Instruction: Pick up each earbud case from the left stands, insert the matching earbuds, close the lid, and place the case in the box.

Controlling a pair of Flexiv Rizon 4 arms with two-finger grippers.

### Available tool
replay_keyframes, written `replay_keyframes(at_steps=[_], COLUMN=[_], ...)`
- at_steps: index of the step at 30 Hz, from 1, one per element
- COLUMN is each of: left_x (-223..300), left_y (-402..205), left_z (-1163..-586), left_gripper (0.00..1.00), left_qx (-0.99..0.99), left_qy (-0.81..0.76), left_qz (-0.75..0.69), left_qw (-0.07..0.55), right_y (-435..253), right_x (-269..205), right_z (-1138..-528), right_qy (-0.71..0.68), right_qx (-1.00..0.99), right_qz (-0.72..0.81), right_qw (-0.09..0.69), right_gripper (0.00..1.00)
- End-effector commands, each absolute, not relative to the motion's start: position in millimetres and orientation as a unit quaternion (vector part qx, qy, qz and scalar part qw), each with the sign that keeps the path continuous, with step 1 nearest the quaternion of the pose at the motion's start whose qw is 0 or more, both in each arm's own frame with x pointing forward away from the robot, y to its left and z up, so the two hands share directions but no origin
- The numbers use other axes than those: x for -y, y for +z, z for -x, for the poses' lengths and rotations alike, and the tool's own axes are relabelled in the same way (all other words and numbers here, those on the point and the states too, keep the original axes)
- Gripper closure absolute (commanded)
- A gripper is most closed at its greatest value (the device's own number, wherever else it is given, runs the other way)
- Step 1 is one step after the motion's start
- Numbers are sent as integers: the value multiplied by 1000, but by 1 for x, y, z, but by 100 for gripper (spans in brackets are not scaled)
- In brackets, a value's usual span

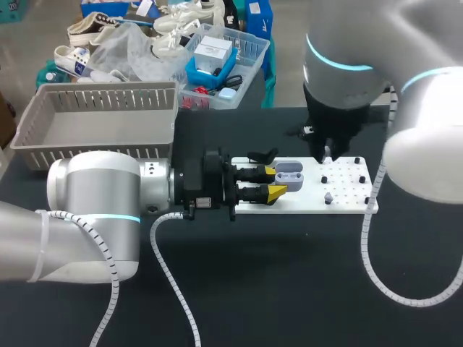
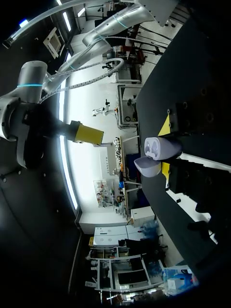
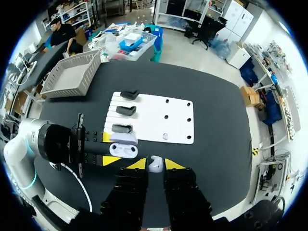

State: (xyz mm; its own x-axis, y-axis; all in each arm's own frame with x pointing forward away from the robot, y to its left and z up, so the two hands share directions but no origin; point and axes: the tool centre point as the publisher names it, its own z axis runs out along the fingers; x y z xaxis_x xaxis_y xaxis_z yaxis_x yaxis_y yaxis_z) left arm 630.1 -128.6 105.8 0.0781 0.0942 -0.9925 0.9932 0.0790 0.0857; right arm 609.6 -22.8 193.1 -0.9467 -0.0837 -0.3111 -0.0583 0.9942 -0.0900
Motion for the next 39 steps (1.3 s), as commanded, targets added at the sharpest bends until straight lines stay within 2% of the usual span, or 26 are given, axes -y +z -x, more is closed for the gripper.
replay_keyframes(at_steps=[1, 9, 39], left_x=[129, 129, 129], left_y=[105, 105, 105], left_z=[-629, -629, -629], left_gripper=[100, 100, 100], left_qx=[-522, -522, -522], left_qy=[-433, -433, -433], left_qz=[-520, -520, -520], left_qw=[519, 519, 519], right_y=[192, 175, 173], right_x=[3, -12, -15], right_z=[-619, -615, -612], right_qy=[-65, -95, -90], right_qx=[-990, -992, -989], right_qz=[14, -45, -87], right_qw=[125, 67, 76], right_gripper=[100, 100, 100])
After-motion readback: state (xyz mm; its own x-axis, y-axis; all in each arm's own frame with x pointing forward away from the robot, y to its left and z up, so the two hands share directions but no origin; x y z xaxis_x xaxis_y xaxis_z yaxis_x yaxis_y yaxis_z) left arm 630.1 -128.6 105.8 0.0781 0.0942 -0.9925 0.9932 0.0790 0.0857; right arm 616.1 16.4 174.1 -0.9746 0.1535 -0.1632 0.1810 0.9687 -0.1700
